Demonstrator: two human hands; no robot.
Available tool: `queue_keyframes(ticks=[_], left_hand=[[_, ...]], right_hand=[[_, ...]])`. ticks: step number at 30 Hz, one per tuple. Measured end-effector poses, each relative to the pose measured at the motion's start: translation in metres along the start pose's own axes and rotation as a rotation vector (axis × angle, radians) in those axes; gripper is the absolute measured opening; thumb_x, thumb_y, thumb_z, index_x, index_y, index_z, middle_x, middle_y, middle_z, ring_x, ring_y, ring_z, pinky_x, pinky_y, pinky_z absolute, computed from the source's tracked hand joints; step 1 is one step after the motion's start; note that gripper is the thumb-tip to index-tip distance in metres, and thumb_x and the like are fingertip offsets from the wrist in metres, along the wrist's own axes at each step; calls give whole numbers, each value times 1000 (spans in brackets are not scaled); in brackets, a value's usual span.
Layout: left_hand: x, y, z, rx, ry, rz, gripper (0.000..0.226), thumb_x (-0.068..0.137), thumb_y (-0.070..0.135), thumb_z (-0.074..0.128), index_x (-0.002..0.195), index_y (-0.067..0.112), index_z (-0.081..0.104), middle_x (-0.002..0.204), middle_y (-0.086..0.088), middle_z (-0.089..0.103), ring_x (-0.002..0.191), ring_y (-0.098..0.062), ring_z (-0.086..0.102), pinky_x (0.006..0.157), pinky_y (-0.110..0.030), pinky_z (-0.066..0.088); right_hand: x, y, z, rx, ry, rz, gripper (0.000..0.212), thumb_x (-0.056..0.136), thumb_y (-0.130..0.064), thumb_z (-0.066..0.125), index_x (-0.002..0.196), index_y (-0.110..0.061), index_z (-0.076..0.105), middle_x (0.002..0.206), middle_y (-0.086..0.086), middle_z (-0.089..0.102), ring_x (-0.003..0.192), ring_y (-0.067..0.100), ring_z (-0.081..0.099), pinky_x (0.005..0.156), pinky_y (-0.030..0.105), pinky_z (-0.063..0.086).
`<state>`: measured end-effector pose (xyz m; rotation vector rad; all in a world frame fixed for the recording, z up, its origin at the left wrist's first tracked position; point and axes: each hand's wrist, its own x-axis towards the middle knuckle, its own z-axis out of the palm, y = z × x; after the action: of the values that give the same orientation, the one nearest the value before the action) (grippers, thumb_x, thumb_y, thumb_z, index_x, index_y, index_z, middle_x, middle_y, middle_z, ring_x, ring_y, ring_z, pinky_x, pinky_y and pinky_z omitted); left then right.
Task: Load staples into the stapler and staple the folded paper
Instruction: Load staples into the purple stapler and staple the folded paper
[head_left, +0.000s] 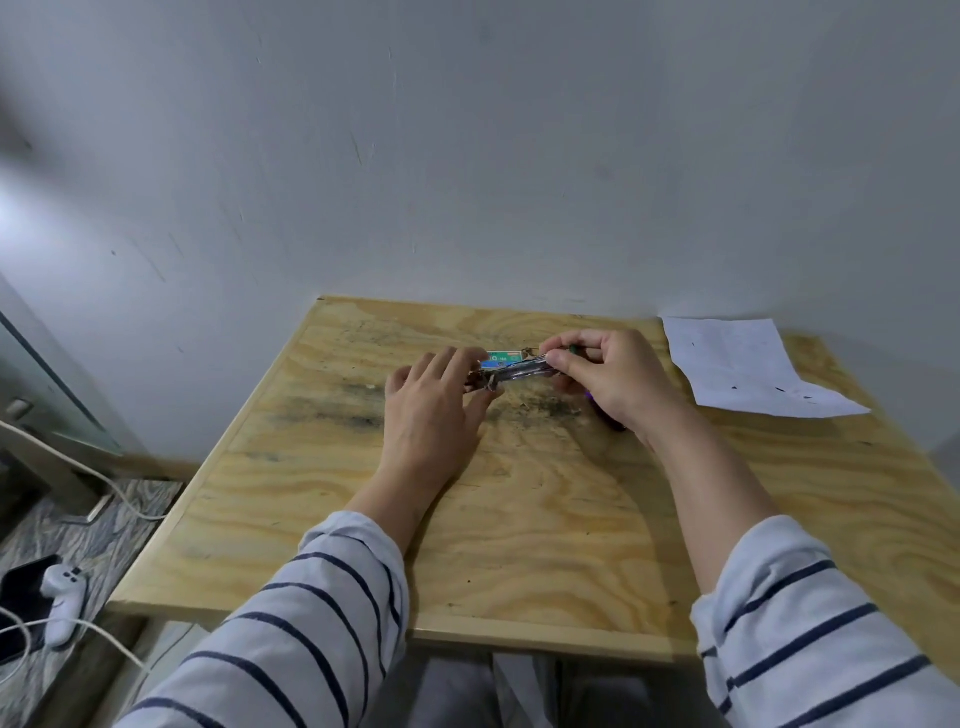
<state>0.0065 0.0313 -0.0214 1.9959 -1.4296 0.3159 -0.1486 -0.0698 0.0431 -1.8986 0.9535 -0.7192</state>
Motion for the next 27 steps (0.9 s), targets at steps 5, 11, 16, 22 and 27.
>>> queue_keyframes(ticks=[5,11,16,22,27], left_hand=[[7,-5,-4,-72,-26,-132,17,92,41,53,104,32,61,101,13,60,89,-18,60,84,-34,28],[32,9,-24,-20,153,-4,9,89,25,57,97,29,59,96,10,60,86,-18,59,83,-39,31],[37,26,-31,-187,102,-41,35,85,22,55,118,27,45,86,15,57,79,-9,57,86,-35,28],[45,24,-38,-303,-88,-37,23,90,19,53,108,31,59,93,11,55,75,-10,52,70,-32,46],[41,7,-34,-172,-255,-94,18,97,26,47,108,29,61,111,9,59,75,-17,65,60,-36,54]], right_hand=[[-2,0,-9,15,37,-81,20,82,-6,68,83,-26,71,79,-2,72,73,14,69,74,25,55],[-9,10,-6,-88,118,-195,21,80,-9,72,95,-23,68,90,-8,69,73,-17,59,64,-2,40],[-7,11,-2,40,213,-236,49,80,-6,71,123,-22,54,96,-11,67,90,-5,62,83,8,46],[-4,18,-1,38,135,-182,27,86,-9,64,106,-27,69,84,-19,66,68,-2,60,62,14,47],[5,19,-1,-181,150,-183,18,92,-15,56,107,-17,67,92,-7,67,79,4,61,61,-1,40]])
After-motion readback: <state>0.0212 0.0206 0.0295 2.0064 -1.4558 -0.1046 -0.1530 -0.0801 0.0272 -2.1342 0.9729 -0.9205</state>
